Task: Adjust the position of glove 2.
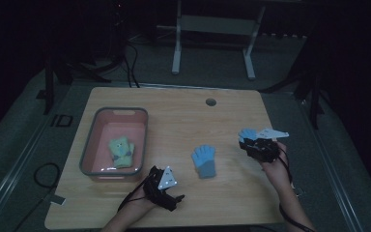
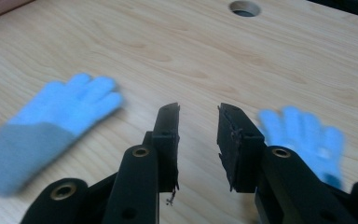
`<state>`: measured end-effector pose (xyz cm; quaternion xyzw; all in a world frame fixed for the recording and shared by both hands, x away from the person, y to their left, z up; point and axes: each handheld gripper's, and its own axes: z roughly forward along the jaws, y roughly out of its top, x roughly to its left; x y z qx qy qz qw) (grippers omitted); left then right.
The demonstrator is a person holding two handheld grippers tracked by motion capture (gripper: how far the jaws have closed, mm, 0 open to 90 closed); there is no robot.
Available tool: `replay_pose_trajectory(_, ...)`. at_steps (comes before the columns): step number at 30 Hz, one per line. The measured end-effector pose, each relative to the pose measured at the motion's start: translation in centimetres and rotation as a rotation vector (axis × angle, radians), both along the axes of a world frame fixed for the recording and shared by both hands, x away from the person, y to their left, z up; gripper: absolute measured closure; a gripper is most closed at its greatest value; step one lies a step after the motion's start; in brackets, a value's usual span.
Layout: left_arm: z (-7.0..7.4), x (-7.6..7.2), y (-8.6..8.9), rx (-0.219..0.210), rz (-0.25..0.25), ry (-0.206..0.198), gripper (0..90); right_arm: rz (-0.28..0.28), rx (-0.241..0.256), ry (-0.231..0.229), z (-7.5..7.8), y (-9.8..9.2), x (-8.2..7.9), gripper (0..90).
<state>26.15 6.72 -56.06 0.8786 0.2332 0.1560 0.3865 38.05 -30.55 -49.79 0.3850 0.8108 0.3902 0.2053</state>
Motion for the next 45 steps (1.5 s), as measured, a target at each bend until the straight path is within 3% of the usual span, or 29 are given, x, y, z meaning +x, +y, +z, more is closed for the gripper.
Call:
replay_pose_trajectory(5,0.0,0.0,0.0,-0.003,-0.002,-0.002,3.7,-0.046,-0.016,0.016,-0.6,-2.6,1.5,69.8)
replay_pose_trajectory(11,0.0,0.0,0.0,-0.004,0.001,-0.001,3.8,-0.074,-0.056,0.061,-2.2,-4.3,3.4,67.6)
replay_pose_trajectory(20,0.0,0.0,0.0,-0.007,0.002,0.0,3.8,-0.105,-0.081,0.13,-4.3,-5.1,5.4,65.2)
replay_pose_trajectory(23,0.0,0.0,0.0,-0.007,0.0,0.0,3.8,-0.099,-0.084,0.125,-4.6,-5.1,5.5,65.9)
replay_pose_trajectory(28,0.0,0.0,0.0,-0.006,-0.001,-0.001,3.8,-0.112,-0.075,0.134,-4.7,-4.8,5.3,82.3)
replay_pose_trajectory(31,0.0,0.0,-0.1,-0.002,0.004,-0.001,3.7,-0.153,-0.07,0.131,-4.8,-4.4,5.1,85.7)
replay_pose_trajectory(35,0.1,0.0,-0.1,-0.008,0.005,0.001,3.8,-0.232,0.012,0.168,-4.5,-4.2,4.7,87.5)
replay_pose_trajectory(37,0.2,0.0,-0.1,-0.009,0.006,-0.001,3.7,-0.273,0.047,0.159,-3.6,-3.8,4.0,87.8)
replay_pose_trajectory(42,0.2,0.0,-0.1,-0.007,0.012,-0.001,3.8,-0.302,0.057,0.134,-1.6,-2.9,2.5,88.0)
replay_pose_trajectory(45,0.2,0.0,-0.1,-0.001,0.007,0.001,3.8,-0.341,0.069,0.112,0.0,-2.0,0.6,88.0)
